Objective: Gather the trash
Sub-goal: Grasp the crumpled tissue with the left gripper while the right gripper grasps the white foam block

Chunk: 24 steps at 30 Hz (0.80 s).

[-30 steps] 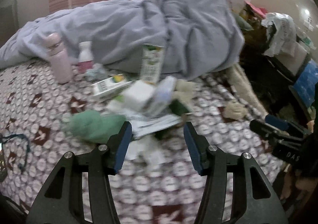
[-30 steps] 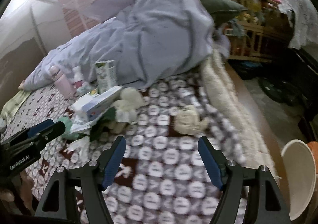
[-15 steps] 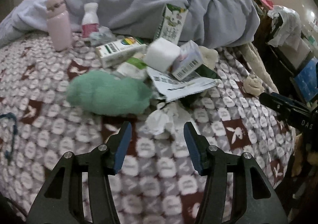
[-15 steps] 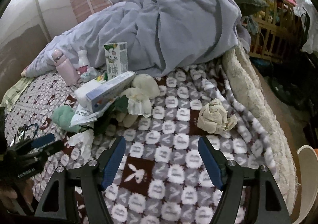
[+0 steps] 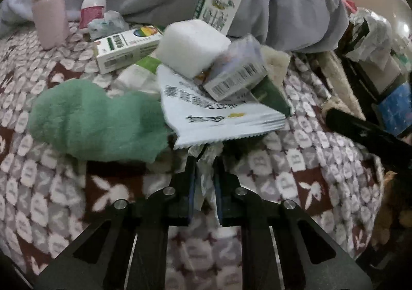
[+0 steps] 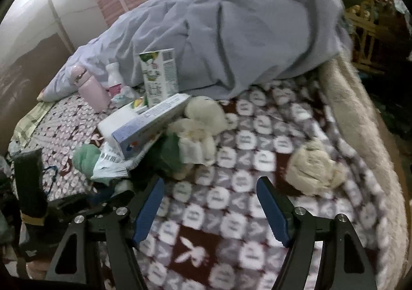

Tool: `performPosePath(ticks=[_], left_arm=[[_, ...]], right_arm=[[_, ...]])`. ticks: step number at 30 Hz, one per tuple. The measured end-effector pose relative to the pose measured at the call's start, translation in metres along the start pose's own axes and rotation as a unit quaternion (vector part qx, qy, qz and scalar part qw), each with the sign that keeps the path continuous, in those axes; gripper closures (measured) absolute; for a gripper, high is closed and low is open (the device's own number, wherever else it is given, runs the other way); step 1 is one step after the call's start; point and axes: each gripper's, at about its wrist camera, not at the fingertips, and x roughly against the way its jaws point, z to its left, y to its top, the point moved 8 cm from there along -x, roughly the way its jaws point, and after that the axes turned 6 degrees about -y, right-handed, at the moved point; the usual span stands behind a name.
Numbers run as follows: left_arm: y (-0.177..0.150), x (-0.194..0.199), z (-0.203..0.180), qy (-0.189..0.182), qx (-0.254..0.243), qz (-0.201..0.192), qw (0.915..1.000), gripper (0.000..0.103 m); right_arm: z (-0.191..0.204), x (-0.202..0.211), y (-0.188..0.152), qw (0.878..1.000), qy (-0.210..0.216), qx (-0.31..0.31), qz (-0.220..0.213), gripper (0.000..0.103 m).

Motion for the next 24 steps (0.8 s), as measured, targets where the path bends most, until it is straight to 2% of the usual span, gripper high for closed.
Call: performPosePath(ticks=[5, 8, 12, 15, 18, 24], left_arm=[[0.003, 0.046, 0.005, -0.001, -0.019, -0.032, 0.9993, 0.095], [0.004, 0.065, 0.016, 0.003, -0.016, -0.046, 0.9988, 0.095], [0.005, 0.074, 0.026, 0.015, -0.011, -0.053, 0.9984, 0.095], [0.004, 0.081, 0.031, 0.027, -0.015, -0.059, 0.9978, 0.095], [0.004, 0.09, 0.037, 0.033, -0.013, -0.072, 0.9968, 0.095], [0.009, 0.104, 0.049, 0.038, -0.001, -0.089, 0.9953, 0.095]], right_arm=[[0.024, -0.016, -0.003, 1.0, 0.012, 0.023, 0.013, 0.031], [0.03, -0.026, -0.006, 0.999, 0.028, 0.012, 0.027, 0.031], [0.042, -0.038, -0.011, 0.998, 0.049, 0.0, 0.047, 0.031], [0.049, -0.045, -0.017, 0.998, 0.03, 0.018, 0.061, 0.031], [0.045, -0.044, -0.016, 0.998, 0.015, 0.016, 0.06, 0.031], [0.037, -0.026, 0.006, 0.999, 0.027, -0.007, 0.029, 0.031]])
